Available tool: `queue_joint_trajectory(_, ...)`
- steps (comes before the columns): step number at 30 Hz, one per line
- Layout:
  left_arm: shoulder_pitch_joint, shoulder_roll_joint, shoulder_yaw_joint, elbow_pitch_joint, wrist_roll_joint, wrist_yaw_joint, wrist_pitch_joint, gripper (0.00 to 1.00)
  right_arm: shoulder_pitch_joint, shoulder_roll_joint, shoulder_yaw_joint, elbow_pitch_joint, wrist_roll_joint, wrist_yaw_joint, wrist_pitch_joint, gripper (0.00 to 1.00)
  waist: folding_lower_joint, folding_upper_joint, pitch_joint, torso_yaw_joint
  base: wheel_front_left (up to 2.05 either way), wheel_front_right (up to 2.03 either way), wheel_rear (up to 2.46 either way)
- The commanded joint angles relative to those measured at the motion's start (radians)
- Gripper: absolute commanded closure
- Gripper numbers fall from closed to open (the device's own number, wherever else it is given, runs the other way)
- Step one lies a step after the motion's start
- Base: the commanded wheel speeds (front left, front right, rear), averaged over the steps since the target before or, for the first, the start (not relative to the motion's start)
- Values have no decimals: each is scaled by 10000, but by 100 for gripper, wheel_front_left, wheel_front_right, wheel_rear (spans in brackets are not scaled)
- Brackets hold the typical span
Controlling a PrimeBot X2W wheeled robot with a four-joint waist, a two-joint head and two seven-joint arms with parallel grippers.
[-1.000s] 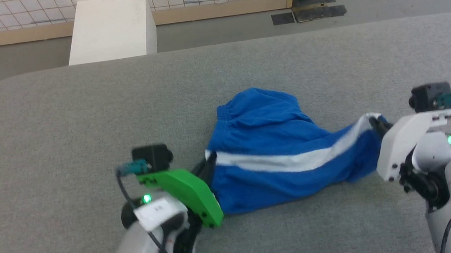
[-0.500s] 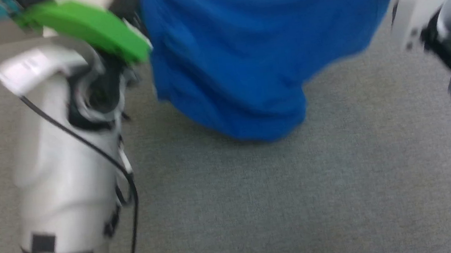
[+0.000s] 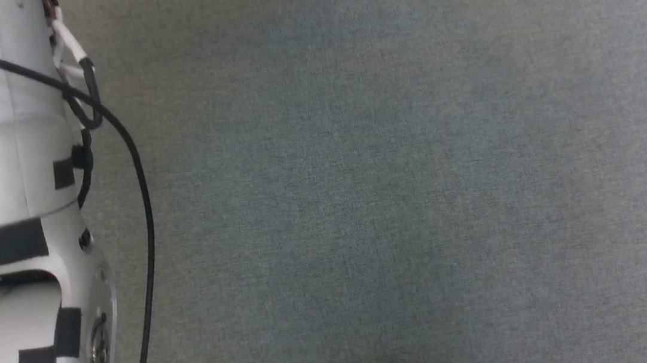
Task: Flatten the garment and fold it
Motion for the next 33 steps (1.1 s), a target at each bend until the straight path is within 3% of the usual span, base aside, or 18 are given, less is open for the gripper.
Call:
queue_joint_trajectory(1,-152,26,72,138,-105,-171,-159,100,-131,-37,21,141,-103,-19,-230,100,-2,0,339,-87,0,0,0)
queue_joint_trajectory(8,923,232,-709,701,352,-772,-350,100,789,-157,505,667,134,-19,-764,100,-2,0,172,-16,0,0,0)
queue_joint_trajectory(17,4621,456,-2064,991,975,-843,288,100,4590,-516,1119,340,1390,-19,-207,100,-2,0,-891,137,0,0,0)
queue_joint_trajectory(25,8205,794,-2856,-33,1095,-417,1183,100,8804,-1134,1243,-1260,2325,-19,1267,100,-2,0,-2095,327,0,0,0)
queue_joint_trajectory(33,11482,1204,-3380,-1693,627,95,2528,100,12362,-1123,769,-3298,2535,-19,3029,100,-2,0,-3178,491,0,0,0)
